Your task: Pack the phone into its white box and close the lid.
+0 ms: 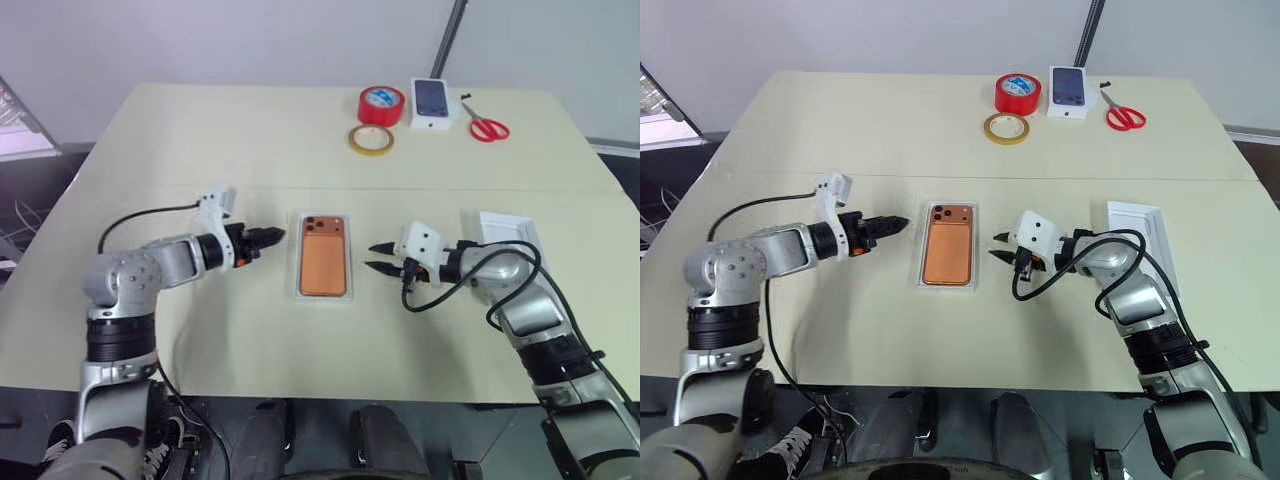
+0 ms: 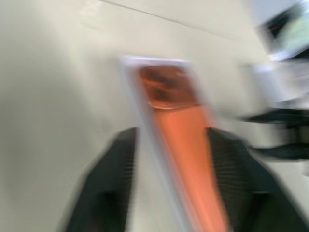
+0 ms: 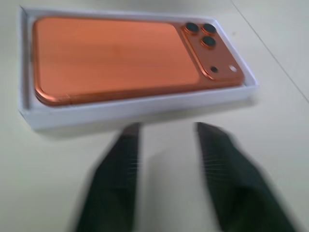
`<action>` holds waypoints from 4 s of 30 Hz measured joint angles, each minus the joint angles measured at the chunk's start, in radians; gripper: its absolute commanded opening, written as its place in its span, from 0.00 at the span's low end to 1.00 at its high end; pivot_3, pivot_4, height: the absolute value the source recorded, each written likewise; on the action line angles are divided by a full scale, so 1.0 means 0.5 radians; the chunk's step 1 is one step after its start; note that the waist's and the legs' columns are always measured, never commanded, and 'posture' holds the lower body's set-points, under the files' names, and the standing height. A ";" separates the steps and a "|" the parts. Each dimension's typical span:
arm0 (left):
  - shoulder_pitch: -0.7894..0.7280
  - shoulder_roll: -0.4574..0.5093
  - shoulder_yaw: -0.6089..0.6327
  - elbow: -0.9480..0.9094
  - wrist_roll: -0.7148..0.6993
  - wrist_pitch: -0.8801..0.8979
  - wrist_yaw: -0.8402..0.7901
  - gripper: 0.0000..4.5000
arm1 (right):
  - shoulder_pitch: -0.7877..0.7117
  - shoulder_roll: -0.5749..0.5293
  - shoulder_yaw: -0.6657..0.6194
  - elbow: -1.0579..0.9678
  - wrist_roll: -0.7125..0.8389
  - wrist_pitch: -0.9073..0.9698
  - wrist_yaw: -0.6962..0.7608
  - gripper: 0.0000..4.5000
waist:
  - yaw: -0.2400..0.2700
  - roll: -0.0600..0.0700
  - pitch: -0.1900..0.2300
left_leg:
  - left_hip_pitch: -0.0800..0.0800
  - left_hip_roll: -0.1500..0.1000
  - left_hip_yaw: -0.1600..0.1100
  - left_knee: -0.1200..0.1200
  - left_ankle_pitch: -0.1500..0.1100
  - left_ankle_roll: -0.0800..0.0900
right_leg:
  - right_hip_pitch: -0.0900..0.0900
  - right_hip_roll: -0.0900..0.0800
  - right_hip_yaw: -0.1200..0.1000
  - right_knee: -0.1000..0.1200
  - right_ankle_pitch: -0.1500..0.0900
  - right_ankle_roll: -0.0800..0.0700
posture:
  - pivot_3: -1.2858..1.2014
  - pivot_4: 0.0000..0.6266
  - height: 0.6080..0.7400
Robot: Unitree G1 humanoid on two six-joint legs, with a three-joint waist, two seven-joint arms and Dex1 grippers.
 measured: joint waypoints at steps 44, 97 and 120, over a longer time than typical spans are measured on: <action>-0.566 -1.017 -0.977 1.088 1.076 -0.911 -0.771 0.01 | 0.475 -0.554 -0.378 0.099 -0.139 -0.283 -0.028 0.00 | 0.102 0.004 0.000 | -0.003 -0.004 -0.003 0.032 -0.019 0.033 | 0.025 -0.006 -0.008 -0.011 0.000 0.001 | 0.52 0.24 1.00; 0.140 -0.006 -0.306 0.100 0.555 -1.743 -1.661 0.99 | 0.692 -0.690 -0.805 -0.569 0.521 1.414 -0.247 0.99 | 0.048 0.016 0.004 | -0.005 0.000 0.000 0.021 -0.020 0.033 | 0.018 -0.010 -0.006 -0.016 0.000 0.000 | 0.52 0.24 1.00; 0.208 -0.004 -0.321 0.150 0.552 -1.905 -1.807 0.99 | 0.456 -0.677 -0.941 -0.493 0.693 1.968 -0.516 0.99 | 0.035 0.020 0.004 | -0.005 0.000 0.000 0.023 -0.020 0.035 | 0.018 -0.009 -0.006 -0.016 0.001 0.000 | 0.52 0.24 1.00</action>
